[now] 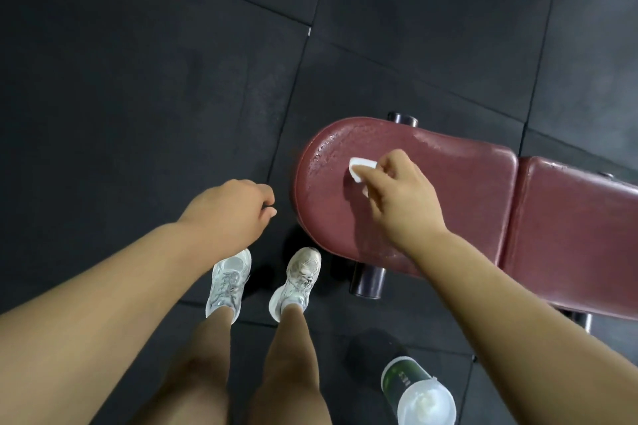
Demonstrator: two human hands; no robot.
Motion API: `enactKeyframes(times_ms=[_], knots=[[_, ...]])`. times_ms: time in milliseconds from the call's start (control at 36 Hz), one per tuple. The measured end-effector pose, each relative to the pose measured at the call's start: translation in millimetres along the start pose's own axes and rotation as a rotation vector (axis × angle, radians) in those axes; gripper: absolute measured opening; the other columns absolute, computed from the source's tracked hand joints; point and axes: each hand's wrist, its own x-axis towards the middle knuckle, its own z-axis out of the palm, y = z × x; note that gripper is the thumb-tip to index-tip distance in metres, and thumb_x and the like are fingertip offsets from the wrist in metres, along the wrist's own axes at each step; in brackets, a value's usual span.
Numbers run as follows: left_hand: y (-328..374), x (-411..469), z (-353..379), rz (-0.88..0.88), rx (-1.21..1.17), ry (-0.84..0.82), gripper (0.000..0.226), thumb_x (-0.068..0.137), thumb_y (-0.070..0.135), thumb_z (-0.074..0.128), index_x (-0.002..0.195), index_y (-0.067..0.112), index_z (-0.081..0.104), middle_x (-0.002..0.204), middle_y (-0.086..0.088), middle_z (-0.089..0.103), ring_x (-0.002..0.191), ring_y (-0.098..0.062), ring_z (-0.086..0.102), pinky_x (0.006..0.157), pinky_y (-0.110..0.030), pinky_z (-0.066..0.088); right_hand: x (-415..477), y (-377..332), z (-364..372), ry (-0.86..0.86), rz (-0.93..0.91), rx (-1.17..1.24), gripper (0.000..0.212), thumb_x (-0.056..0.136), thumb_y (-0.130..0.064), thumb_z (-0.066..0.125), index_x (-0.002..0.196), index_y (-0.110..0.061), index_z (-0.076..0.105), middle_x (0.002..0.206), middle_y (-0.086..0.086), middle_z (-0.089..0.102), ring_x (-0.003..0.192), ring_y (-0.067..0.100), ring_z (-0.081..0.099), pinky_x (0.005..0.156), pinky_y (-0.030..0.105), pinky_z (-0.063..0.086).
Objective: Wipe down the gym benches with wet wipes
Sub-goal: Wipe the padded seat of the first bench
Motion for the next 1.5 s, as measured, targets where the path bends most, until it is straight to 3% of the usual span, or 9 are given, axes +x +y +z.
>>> enactKeyframes(times_ms=[139,222,361,472,611,972,1139,1306,1500], knots=[[-10.7,2.3,-2.3,-0.048,-0.029,-0.011,0.02,0.096,0.036,0.042,0.107,0.028,0.057,0.102,0.007,0.057,0.089,-0.017,0.059,0.076,-0.035,0.051,66.0,-31.2,-4.2,-0.174,-0.088,0.031,0.024,0.082,-0.015,0.054,0.104,-0.014,0.065,0.103,0.006,0.049,0.088,0.025,0.049,0.064,0.028,0.037],[-19.3,2.5,-0.6,-0.093,-0.036,-0.013,0.02,0.097,0.031,0.04,0.108,0.027,0.057,0.104,0.006,0.058,0.088,-0.019,0.06,0.075,-0.033,0.05,87.6,-52.5,9.0,-0.279,-0.337,-0.093,0.027,0.079,-0.008,0.049,0.099,-0.011,0.067,0.105,0.012,0.058,0.089,0.035,0.056,0.07,0.039,0.048],[-33.6,1.2,6.0,-0.162,-0.055,-0.036,0.023,0.096,0.028,0.038,0.112,0.027,0.055,0.109,0.004,0.057,0.091,-0.023,0.059,0.074,-0.033,0.05,84.7,-72.3,40.4,-0.754,-0.665,-0.422,0.034,0.09,-0.019,0.044,0.118,-0.018,0.062,0.118,0.004,0.059,0.114,0.028,0.052,0.1,0.038,0.038],[-40.3,-1.1,9.4,-0.213,-0.084,-0.048,0.025,0.097,0.029,0.036,0.114,0.026,0.054,0.113,0.004,0.055,0.096,-0.022,0.057,0.075,-0.031,0.047,69.3,-64.5,51.3,-0.808,-0.861,-0.595,0.043,0.096,-0.046,0.037,0.116,-0.02,0.065,0.12,0.004,0.058,0.122,0.031,0.041,0.111,0.041,0.023],[-40.8,-1.5,12.5,-0.272,-0.128,-0.074,0.025,0.098,0.028,0.034,0.114,0.026,0.053,0.114,0.003,0.054,0.096,-0.023,0.056,0.075,-0.03,0.044,80.0,-59.3,55.9,-0.799,-0.926,-0.584,0.047,0.101,-0.044,0.03,0.116,-0.018,0.065,0.119,0.003,0.058,0.116,0.03,0.045,0.109,0.041,0.026],[-18.9,14.4,5.1,-0.302,-0.173,0.008,0.024,0.096,0.018,0.038,0.112,0.027,0.054,0.113,0.002,0.055,0.092,-0.025,0.058,0.071,-0.03,0.044,129.7,-28.2,44.3,-0.672,-0.456,-0.447,0.062,0.098,-0.056,0.017,0.11,-0.02,0.065,0.115,0.004,0.057,0.112,0.028,0.051,0.081,0.035,0.042],[2.9,28.2,-8.5,-0.264,-0.231,0.07,0.037,0.092,0.008,0.041,0.12,0.027,0.054,0.114,0.002,0.056,0.095,-0.026,0.059,0.08,-0.035,0.05,133.9,19.7,24.5,-0.623,-0.14,-0.239,0.062,0.095,-0.062,0.018,0.118,-0.021,0.059,0.12,0.0,0.055,0.114,0.025,0.052,0.084,0.038,0.046],[45.7,47.8,-23.8,-0.141,-0.245,0.166,0.044,0.089,0.003,0.04,0.124,0.026,0.053,0.112,0.003,0.054,0.101,-0.022,0.056,0.084,-0.038,0.048,107.0,98.9,-11.8,-0.629,0.072,-0.151,0.049,0.092,-0.063,0.019,0.072,-0.026,0.043,0.09,-0.002,0.049,0.096,0.026,0.055,0.079,0.035,0.042],[108.2,73.8,-27.6,0.083,-0.028,0.243,0.049,0.089,-0.002,0.039,0.133,0.019,0.047,0.13,0.005,0.045,0.115,-0.017,0.043,0.089,-0.033,0.045,69.6,145.4,-22.8,-0.521,0.158,-0.106,0.064,0.088,-0.068,0.024,0.12,-0.02,0.053,0.117,-0.001,0.055,0.108,0.023,0.054,0.083,0.036,0.045]])
